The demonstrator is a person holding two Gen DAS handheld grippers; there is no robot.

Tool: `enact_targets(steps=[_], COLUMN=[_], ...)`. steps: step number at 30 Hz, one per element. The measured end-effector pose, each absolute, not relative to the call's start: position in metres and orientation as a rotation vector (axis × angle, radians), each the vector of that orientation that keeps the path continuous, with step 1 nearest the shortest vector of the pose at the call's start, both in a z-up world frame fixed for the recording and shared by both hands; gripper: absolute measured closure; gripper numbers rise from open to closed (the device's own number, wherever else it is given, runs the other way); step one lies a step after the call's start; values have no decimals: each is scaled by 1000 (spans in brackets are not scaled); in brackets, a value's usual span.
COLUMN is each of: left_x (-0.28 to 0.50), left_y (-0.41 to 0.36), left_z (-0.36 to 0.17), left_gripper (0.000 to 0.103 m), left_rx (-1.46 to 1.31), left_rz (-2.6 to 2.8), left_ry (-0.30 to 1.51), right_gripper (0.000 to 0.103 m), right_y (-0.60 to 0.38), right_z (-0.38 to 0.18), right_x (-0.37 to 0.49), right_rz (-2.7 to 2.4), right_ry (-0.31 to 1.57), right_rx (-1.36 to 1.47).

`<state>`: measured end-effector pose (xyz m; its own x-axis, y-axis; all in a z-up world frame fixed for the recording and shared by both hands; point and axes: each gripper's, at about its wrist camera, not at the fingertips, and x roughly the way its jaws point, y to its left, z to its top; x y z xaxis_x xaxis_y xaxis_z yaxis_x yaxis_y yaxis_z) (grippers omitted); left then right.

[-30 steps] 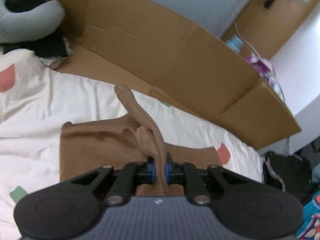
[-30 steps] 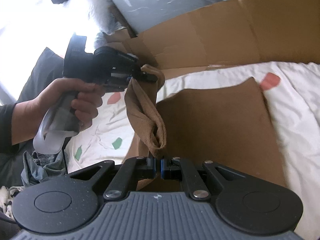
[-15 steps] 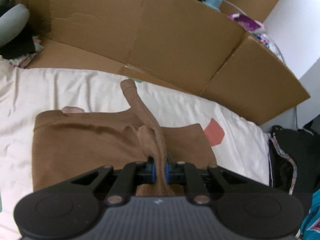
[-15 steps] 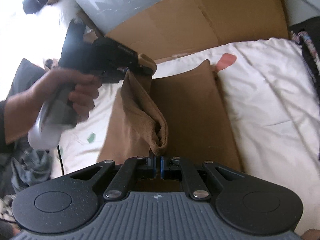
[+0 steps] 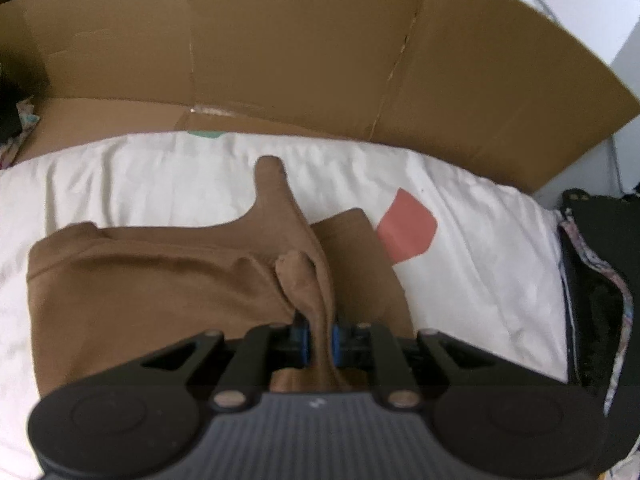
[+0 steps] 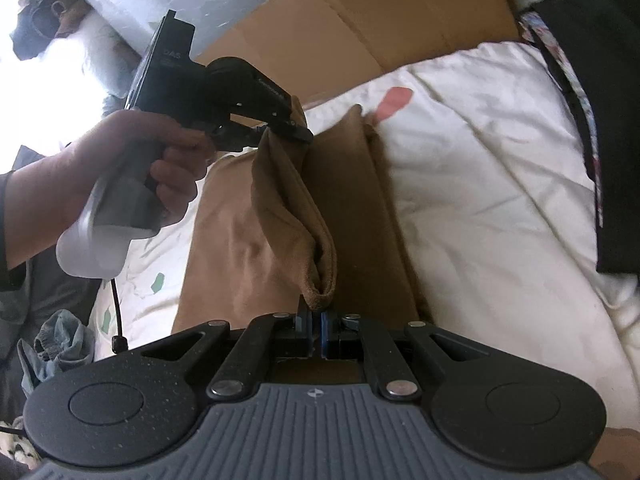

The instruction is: Fold clothes

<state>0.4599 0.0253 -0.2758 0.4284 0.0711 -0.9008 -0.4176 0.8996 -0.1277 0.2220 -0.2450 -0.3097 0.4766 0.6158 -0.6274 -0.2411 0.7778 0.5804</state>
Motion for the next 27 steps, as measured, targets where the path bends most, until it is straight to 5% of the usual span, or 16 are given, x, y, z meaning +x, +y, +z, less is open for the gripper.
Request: enact_targets(steps=[27], left_x=[476], left_y=[-23], left_z=[-281], left_gripper=[90], left_rx=[-209], left_rz=[270], left_ry=[1130], right_gripper=[102], right_y=[-272], right_z=[-339], right_x=[196], right_rz=[478], right_ry=[974], right_rx=[589])
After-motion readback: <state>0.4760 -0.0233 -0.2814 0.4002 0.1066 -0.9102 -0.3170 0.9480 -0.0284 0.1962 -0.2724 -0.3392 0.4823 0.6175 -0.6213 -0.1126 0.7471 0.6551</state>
